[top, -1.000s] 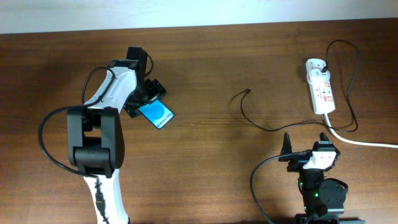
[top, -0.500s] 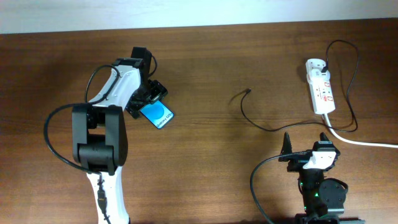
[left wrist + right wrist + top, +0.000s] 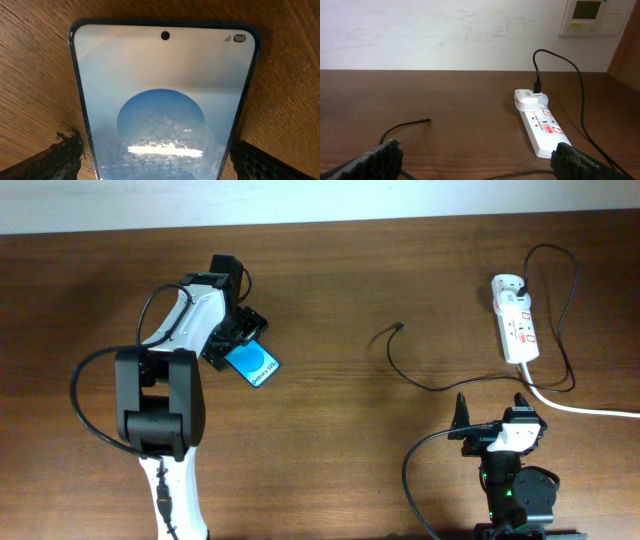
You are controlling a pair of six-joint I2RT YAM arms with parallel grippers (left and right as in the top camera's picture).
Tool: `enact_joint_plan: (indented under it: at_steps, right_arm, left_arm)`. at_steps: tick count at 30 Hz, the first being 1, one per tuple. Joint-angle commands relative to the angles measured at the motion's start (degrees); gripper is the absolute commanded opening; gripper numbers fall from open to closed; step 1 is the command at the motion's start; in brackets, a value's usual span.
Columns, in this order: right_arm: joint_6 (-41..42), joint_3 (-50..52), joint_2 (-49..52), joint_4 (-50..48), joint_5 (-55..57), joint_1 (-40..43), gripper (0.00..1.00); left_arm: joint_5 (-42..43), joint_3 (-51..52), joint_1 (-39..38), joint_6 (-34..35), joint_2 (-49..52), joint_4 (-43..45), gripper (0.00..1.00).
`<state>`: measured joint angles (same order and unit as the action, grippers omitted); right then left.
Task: Plug charger to phone and switch on socket
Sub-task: 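Close the left gripper on the phone's top edge and lift it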
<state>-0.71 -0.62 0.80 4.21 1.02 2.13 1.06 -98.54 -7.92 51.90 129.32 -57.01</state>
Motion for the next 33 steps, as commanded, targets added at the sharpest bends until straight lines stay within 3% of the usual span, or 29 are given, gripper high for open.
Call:
enact_joint_plan:
  at_steps: [1, 33]
  right_arm:
    - [-0.4, 0.3, -0.4, 0.3, 0.7, -0.2, 0.98]
    - [-0.4, 0.3, -0.4, 0.3, 0.7, -0.2, 0.98]
  left_arm:
    - [6.9, 2.2, -0.6, 2.1, 5.7, -0.8, 0.99]
    - [-2.0, 2.2, -0.2, 1.2, 5.7, -2.0, 1.0]
